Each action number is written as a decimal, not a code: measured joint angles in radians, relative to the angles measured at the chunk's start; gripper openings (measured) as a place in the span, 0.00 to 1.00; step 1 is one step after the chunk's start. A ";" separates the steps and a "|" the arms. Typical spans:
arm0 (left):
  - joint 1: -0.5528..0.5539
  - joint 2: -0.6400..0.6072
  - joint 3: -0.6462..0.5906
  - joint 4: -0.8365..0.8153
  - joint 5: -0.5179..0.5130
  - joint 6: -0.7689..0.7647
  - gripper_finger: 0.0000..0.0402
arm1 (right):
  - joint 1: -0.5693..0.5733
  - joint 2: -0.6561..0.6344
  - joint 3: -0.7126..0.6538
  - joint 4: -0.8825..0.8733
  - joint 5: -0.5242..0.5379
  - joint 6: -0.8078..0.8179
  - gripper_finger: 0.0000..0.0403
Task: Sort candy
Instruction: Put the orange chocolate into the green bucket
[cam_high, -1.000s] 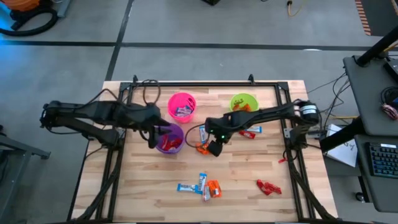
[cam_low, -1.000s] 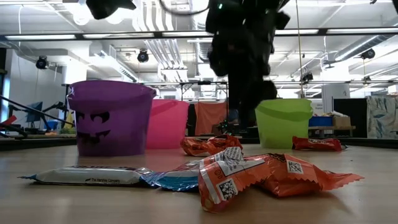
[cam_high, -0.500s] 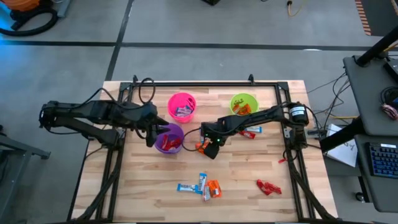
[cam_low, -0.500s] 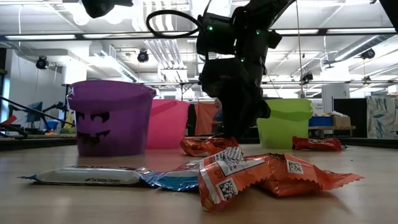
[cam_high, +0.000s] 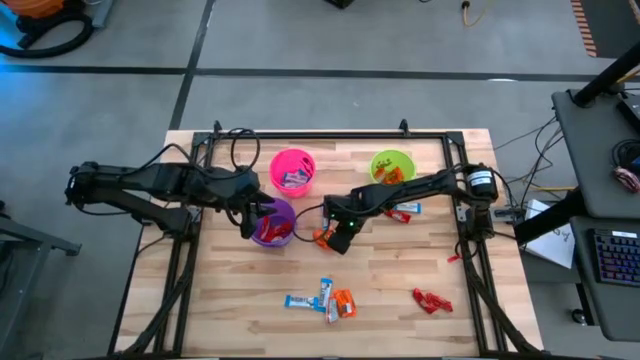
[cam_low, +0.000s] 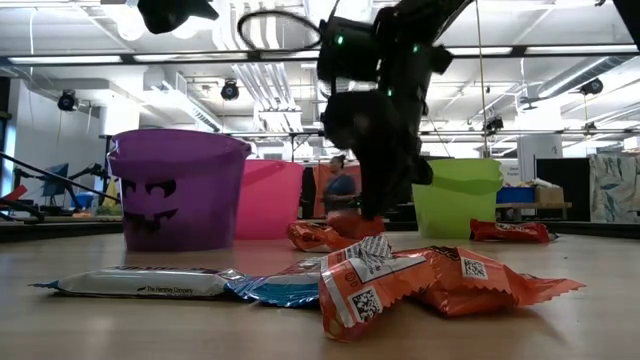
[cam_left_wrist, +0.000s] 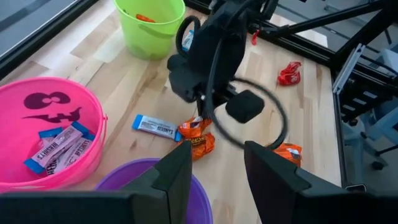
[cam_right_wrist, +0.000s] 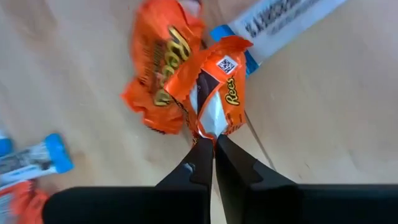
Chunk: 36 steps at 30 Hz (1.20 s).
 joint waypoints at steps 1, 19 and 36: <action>0.000 0.000 0.000 0.000 0.000 0.000 0.32 | 0.000 -0.017 0.000 -0.001 0.001 0.004 0.02; 0.000 0.001 0.000 0.001 0.000 -0.005 0.32 | -0.234 -0.432 0.003 -0.340 0.294 0.028 0.02; 0.000 0.001 0.000 0.000 0.000 -0.009 0.32 | -0.437 -0.423 -0.002 -0.511 0.372 0.027 0.06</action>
